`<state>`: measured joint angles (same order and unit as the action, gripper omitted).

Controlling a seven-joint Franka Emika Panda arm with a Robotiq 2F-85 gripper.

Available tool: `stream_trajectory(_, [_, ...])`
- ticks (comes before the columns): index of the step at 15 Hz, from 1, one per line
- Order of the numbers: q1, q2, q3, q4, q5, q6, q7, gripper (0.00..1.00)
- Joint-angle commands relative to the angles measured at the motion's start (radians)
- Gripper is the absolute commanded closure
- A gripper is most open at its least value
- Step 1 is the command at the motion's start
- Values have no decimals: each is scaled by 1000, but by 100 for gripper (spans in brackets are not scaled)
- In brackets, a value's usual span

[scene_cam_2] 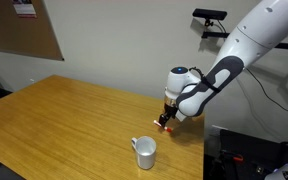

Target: Put the red marker in the mug

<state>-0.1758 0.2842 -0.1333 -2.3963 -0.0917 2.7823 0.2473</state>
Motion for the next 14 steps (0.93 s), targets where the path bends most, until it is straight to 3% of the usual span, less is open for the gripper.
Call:
stream_trajectory(1, [12, 51, -10, 56, 43, -11, -66, 0])
stream_trajectory(9, [-15, 130, 21, 130, 125, -28, -186, 2])
stream_trajectory(14, [-22, 151, 29, 156, 148, -33, -211, 48])
